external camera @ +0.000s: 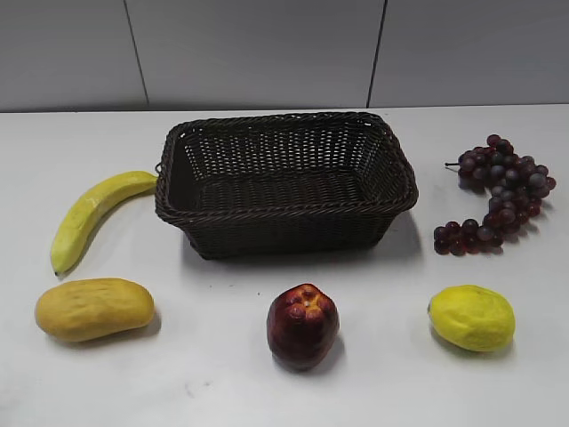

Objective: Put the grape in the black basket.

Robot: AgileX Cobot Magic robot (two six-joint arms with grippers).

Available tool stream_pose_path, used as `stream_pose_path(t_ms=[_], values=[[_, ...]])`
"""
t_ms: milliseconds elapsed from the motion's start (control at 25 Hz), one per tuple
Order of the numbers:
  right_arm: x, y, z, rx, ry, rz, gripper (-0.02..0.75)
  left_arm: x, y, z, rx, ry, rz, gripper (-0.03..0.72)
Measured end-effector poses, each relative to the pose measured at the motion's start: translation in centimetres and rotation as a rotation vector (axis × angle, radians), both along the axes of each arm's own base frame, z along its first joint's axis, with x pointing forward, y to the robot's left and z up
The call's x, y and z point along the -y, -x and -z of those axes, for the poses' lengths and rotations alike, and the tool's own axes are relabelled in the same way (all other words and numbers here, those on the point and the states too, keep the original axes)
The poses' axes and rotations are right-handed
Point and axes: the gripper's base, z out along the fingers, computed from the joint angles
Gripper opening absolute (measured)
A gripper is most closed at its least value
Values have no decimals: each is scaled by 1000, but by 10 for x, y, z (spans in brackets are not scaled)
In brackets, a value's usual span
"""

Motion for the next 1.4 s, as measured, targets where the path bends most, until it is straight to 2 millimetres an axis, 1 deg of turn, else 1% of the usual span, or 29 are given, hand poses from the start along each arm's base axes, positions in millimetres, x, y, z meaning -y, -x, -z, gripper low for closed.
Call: stream_pose_path(t_ms=[320,400,520,600,800,960,1080,1200,1400], values=[[0,0,0,2,0,0,590,0,0,0,0,0,0,216],[0,0,-4,26,-2,0,590,0,0,0,0,0,0,216],[0,-7,-10,26,-2,0,590,0,0,0,0,0,0,216],[-1,-17,-11,-21,1,0,590,0,0,0,0,0,0,216],[-7,-48,-14,-185,-32,-13,617,0,0,0,0,0,0,216],[-10,-78,-20,-304,-34,-12,638,0,0,0,0,0,0,216],[-11,-104,-22,-392,-28,-9,638,0,0,0,0,0,0,216],[-14,-135,-21,-495,-21,-6,638,0,0,0,0,0,0,216],[-15,-188,-17,-581,22,4,637,0,0,0,0,0,0,216]])
